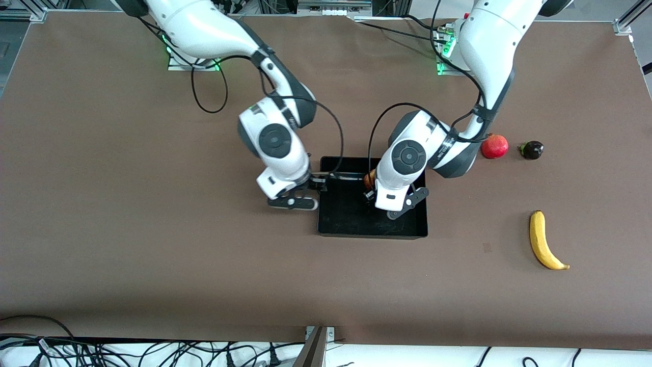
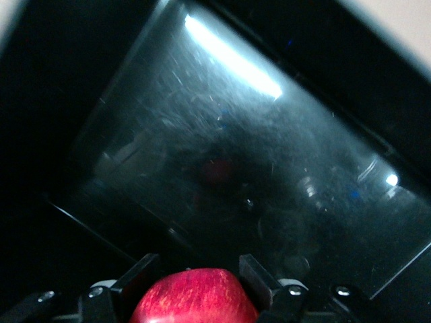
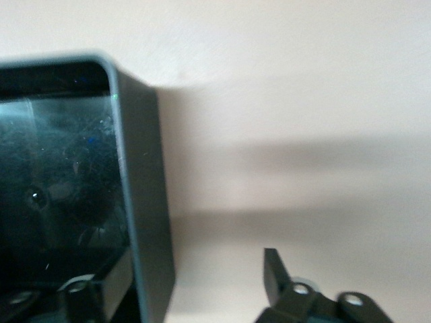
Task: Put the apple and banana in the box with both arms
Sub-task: 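Lower the apple into the box while the right gripper withdraws to rest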
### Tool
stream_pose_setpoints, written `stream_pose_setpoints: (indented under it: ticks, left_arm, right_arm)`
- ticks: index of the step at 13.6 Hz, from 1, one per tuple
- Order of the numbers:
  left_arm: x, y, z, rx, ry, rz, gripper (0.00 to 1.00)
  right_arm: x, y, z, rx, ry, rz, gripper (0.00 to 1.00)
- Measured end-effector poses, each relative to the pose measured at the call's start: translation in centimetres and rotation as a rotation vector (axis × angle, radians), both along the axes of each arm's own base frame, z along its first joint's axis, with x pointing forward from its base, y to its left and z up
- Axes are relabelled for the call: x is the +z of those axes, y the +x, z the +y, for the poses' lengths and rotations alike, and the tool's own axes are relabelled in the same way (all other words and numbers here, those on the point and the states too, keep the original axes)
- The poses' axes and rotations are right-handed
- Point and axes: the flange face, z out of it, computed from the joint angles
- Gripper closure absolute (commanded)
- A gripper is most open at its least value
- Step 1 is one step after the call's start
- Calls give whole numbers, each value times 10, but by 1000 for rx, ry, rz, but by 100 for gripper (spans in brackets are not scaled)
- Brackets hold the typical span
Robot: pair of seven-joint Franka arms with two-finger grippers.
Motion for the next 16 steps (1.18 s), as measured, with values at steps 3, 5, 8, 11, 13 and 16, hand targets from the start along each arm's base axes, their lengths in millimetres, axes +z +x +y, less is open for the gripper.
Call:
stream_pose_setpoints:
  ticks: [3,5,8,11,13,16]
  left_arm:
    - [-8,-12,-21,-18,-4,-4,100]
    - [-9,-13,-24,-21,-7,-8,100]
    - [-19,-12,-30,-22,-29,-33,100]
    - [-46,-21,-44,-24,-41,-35,100]
    - [-55,-28,-52,-36,-38,-26,100]
    - [-62,-33,-55,-42,-32,-17,87]
  right_arm:
    - [61,27,-75,10,21,59,0]
    - [89,38,-121,19,16,79,0]
    - [114,51,-195,67,4,110,0]
    - [137,61,-268,103,-23,108,0]
    - [156,58,-305,130,-36,111,0]
    - [197,42,-355,170,-42,131,0]
